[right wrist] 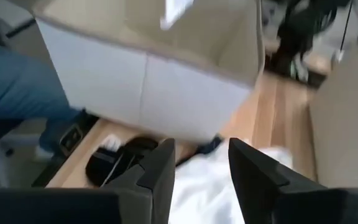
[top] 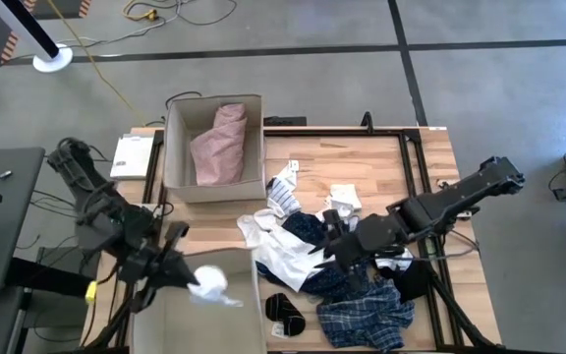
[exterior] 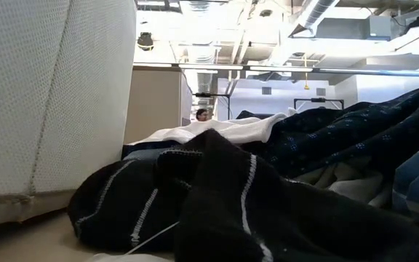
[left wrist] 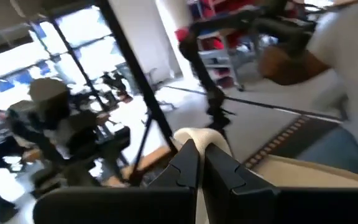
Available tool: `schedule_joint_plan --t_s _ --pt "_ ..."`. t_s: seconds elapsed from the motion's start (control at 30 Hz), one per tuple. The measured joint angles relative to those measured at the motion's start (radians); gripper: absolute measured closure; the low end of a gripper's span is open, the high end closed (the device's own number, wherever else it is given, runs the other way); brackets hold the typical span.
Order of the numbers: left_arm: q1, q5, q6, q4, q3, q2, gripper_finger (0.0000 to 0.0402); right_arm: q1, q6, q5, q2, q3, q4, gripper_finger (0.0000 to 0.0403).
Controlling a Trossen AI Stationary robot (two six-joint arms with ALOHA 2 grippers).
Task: Sort clothes
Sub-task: Put the white sock into the bottom light brown laundry organizer
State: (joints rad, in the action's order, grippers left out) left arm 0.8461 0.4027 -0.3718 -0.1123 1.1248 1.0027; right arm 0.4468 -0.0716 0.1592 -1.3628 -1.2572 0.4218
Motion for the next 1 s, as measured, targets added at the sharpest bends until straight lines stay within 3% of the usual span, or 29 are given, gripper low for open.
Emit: schedule_joint_plan --t_s 0.2,0.73,0.83,1.0 --pt "0.032 0.113 0.186 -0.186 0.000 0.033 0.0401 0.048 0.102 0.025 0.000 0.032 0.057 0.0236" --pt "-0.037 0.119 0.514 -0.504 0.000 0.221 0.0396 0.064 0.223 0.058 0.000 0.174 -0.028 0.0239" --pt "-0.037 0.103 0.530 -0.510 0.000 0.237 0.0374 0.064 0.229 0.057 0.000 0.202 -0.071 0.0239" --pt "-0.037 0.068 0.560 -0.510 0.000 0.241 0.0298 0.063 0.228 0.058 0.000 0.262 -0.180 0.0239"
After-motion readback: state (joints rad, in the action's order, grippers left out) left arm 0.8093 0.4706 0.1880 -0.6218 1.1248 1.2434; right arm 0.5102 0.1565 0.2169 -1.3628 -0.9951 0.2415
